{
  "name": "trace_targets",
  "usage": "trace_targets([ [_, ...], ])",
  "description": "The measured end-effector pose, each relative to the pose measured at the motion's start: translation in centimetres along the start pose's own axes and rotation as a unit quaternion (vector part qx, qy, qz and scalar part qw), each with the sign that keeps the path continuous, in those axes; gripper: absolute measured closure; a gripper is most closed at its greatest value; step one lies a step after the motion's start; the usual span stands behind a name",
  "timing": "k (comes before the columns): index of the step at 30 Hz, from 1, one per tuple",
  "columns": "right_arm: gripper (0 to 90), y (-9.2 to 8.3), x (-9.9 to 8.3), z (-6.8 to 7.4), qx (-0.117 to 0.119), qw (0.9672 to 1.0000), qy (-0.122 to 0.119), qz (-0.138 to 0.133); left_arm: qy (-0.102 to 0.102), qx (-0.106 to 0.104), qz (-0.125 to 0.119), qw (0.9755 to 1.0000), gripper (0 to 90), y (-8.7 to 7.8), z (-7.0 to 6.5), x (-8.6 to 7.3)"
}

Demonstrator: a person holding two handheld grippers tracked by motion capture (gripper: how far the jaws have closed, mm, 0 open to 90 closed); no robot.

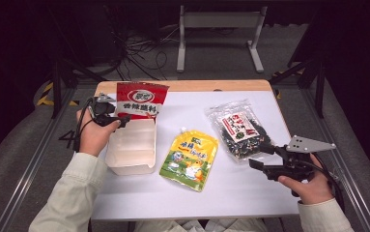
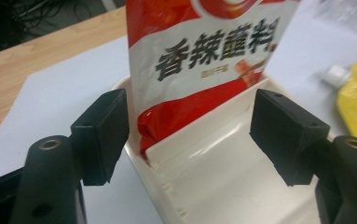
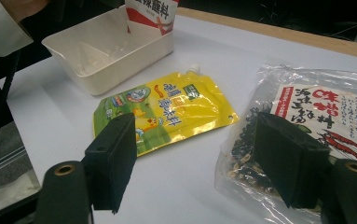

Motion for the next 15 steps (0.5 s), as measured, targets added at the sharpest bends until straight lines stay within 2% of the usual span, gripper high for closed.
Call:
trace_targets([
  [3,31.1,0.0,0.0,0.0,-0.002,1.0,-0.001,0.001,0.002,-0.008,-0.019,0.9998,27.4,-1.0,-0.7,0.1],
  [7,34.0,0.0,-0.1,-0.3,-0.011,0.9999,-0.009,0.007,0.009,-0.01,-0.026,0.9996,26.6,-1.9,-1.5,0.1],
  [11,36.1,0.0,-0.2,-0.5,-0.016,0.9998,-0.012,0.009,0.01,-0.022,-0.038,0.999,25.6,-2.8,-2.5,-0.2],
  [15,39.5,-0.1,-0.3,-0.7,-0.022,0.9994,-0.02,0.017,0.009,-0.035,-0.066,0.9972,24.5,-4.0,-3.5,-0.4],
])
Point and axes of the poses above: each handheld gripper's, and its own axes: y roughly forward along the jaws, x roughly out of its top, z roughly to its left, the point moved 8 cm from there along y, roughly forward along the jaws, and after that the axes turned 10 degrees about y, right-handed, at the moved point
